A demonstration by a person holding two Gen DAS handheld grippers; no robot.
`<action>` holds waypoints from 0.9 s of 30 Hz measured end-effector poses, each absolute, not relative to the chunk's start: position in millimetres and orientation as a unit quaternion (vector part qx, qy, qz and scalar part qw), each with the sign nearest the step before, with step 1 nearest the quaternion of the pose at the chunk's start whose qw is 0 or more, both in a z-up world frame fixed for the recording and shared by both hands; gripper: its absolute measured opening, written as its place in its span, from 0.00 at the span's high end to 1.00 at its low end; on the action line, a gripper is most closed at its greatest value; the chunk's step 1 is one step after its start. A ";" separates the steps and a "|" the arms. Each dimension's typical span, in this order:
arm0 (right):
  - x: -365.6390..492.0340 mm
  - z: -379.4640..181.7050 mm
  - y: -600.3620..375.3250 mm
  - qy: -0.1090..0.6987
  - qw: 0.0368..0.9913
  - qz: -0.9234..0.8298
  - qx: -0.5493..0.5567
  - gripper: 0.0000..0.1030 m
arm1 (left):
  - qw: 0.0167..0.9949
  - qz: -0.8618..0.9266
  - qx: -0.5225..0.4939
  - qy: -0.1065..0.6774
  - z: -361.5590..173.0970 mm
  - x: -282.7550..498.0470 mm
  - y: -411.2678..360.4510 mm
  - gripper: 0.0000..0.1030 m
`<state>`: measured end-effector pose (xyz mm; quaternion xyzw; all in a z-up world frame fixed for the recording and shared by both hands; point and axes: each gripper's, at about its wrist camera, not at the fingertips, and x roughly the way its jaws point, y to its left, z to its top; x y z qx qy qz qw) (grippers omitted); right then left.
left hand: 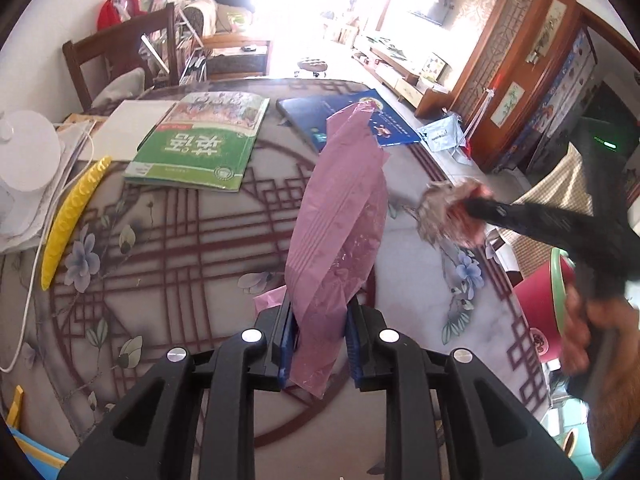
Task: Collect trash
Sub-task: 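Grasp pink Pocky wrapper with left tool while right tool grasps crumpled paper ball, then carry wrapper and paper ball over the red bucket and open both tools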
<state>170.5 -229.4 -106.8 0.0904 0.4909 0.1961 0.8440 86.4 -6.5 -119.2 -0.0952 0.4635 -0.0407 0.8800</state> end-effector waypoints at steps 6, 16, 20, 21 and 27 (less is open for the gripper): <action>120.0 -88.0 -243.3 0.467 0.862 0.176 0.085 0.70 | 0.884 -0.050 -0.084 0.456 -109.6 78.5 -26.3 0.81; 89.8 -80.4 -265.4 0.455 0.873 0.151 0.088 0.70 | 0.887 -0.071 -0.055 0.454 -102.2 68.4 -58.2 0.81; 82.9 -76.4 -270.9 0.449 0.876 0.149 0.092 0.70 | 0.887 -0.071 -0.051 0.454 -101.3 64.6 -63.7 0.81; 81.2 -74.6 -272.7 0.447 0.878 0.148 0.091 0.70 | 0.886 -0.070 -0.051 0.455 -101.5 64.1 -64.5 0.81; 74.9 -66.9 -282.8 0.439 0.882 0.147 0.091 0.70 | 0.886 -0.068 -0.051 0.456 -100.0 60.6 -73.7 0.81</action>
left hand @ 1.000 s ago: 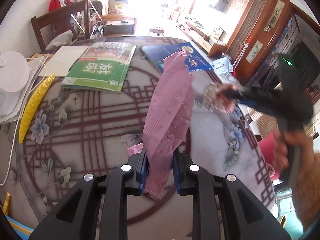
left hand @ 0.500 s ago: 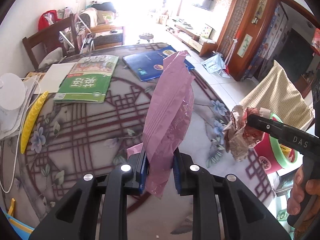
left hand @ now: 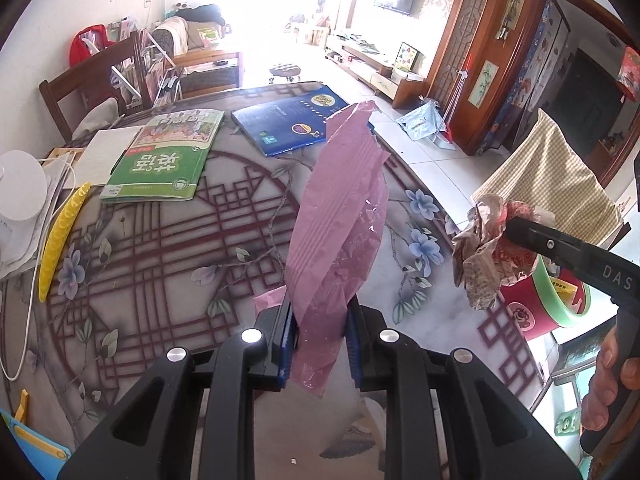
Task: Collect trash
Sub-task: 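Carry wrapper and paper ball over the red bucket and open both tools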
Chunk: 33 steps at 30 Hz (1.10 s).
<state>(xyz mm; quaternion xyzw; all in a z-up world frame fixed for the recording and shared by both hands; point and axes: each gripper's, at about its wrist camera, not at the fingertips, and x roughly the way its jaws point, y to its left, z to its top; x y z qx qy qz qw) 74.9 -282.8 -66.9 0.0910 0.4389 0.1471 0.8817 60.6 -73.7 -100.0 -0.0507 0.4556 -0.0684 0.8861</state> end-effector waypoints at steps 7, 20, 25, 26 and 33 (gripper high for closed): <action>64.6 -54.1 -319.7 0.422 0.891 0.136 0.099 0.70 | 0.888 -0.094 -0.048 0.448 -88.3 64.8 -113.2 0.81; 46.8 -41.6 -485.0 0.409 0.904 0.051 0.118 0.70 | 0.871 -0.213 -0.035 0.442 -79.3 84.6 -287.8 0.81; 44.6 -47.3 -543.8 0.411 0.902 0.018 0.129 0.70 | 0.855 -0.251 -0.013 0.453 -87.4 89.6 -357.0 0.81; 44.4 -48.3 -554.7 0.410 0.902 0.011 0.133 0.70 | 0.852 -0.257 -0.007 0.455 -88.8 90.8 -369.1 0.81; 41.1 -54.5 -606.1 0.414 0.898 -0.022 0.145 0.70 | 0.840 -0.280 0.016 0.464 -93.7 106.9 -431.3 0.81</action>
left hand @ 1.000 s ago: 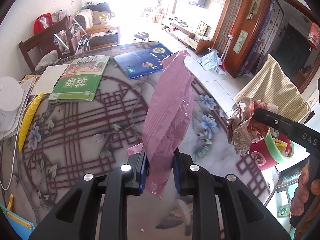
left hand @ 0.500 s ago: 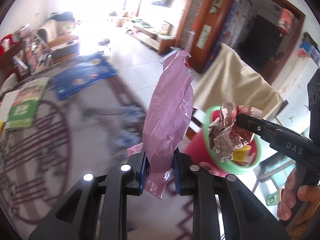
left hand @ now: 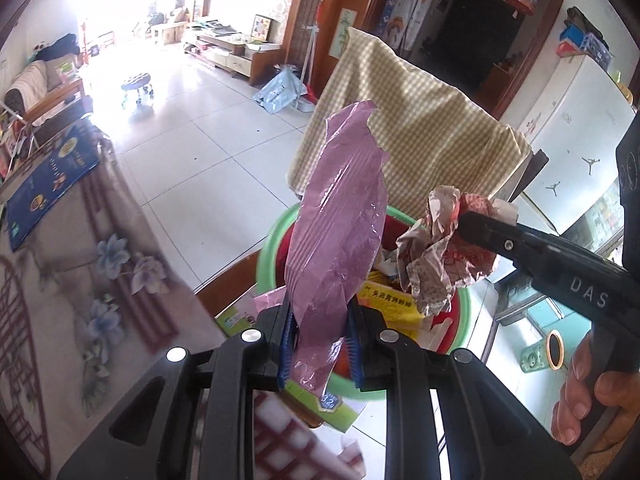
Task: Collect trash
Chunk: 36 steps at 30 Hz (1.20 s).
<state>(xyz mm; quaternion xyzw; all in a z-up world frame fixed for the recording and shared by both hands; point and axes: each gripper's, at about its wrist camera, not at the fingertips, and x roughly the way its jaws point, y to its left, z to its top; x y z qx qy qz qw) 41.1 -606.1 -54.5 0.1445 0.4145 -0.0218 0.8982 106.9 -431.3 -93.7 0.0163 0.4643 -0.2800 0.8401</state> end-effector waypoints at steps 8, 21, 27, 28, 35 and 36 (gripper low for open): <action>43.0 -60.9 -620.7 0.422 0.896 -0.035 0.137 0.69 | 0.844 -0.292 0.030 0.449 -89.7 114.4 -463.3 0.67; 44.7 -48.1 -591.4 0.390 0.911 -0.057 0.122 0.19 | 0.899 -0.226 0.000 0.375 -48.1 112.0 -397.2 0.13; 21.5 3.9 -534.3 0.264 0.956 -0.058 0.112 0.04 | 0.955 -0.155 -0.029 0.252 10.7 86.8 -306.0 0.08; 14.6 12.7 -521.3 0.234 0.964 -0.066 0.110 0.04 | 0.959 -0.150 -0.030 0.237 17.8 82.4 -293.6 0.08; -16.1 38.6 -432.9 0.117 0.977 -0.145 0.104 0.04 | 0.990 -0.073 -0.028 0.119 53.1 40.6 -182.7 0.08; -22.0 34.7 -415.4 0.107 0.976 -0.156 0.104 0.04 | 0.990 -0.066 -0.028 0.118 54.8 37.4 -172.9 0.08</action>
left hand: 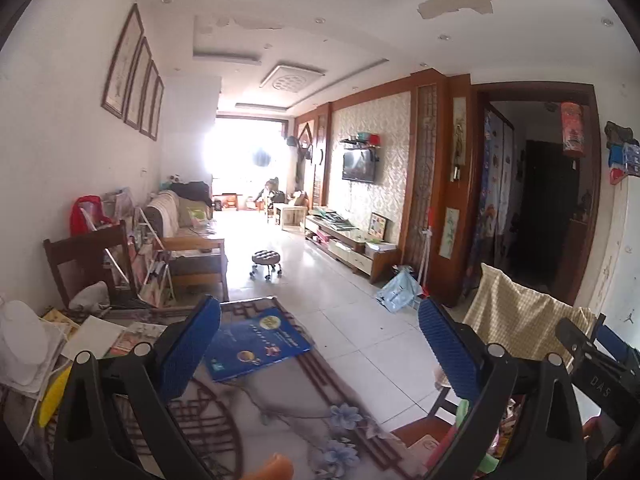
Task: Collect trash
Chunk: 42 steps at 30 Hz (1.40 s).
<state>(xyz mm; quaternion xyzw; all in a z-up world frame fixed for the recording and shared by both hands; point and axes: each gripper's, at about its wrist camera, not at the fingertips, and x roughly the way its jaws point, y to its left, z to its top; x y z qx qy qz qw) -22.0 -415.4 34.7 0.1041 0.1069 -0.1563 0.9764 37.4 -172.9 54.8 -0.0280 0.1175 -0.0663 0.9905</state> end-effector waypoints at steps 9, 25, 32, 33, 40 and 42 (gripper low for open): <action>-30.3 29.3 -312.6 0.121 0.982 -0.144 0.031 0.04 | 0.986 -0.013 -0.041 0.161 42.7 25.7 -81.5 0.08; -41.8 22.5 -264.5 0.152 0.978 -0.141 0.021 0.04 | 0.982 -0.015 -0.057 0.179 42.2 11.8 -45.7 0.08; -41.4 21.2 -261.1 0.157 0.978 -0.138 0.018 0.04 | 0.982 -0.015 -0.058 0.180 41.2 11.0 -43.6 0.08; -41.3 20.3 -261.0 0.158 0.978 -0.138 0.017 0.04 | 0.982 -0.014 -0.058 0.182 41.0 11.2 -43.4 0.08; -39.0 18.8 -260.0 0.162 0.977 -0.138 0.011 0.04 | 0.979 -0.013 -0.061 0.195 34.1 13.6 -40.0 0.08; -38.6 18.4 -259.7 0.163 0.977 -0.138 0.011 0.04 | 0.979 -0.013 -0.060 0.194 33.9 13.7 -39.9 0.08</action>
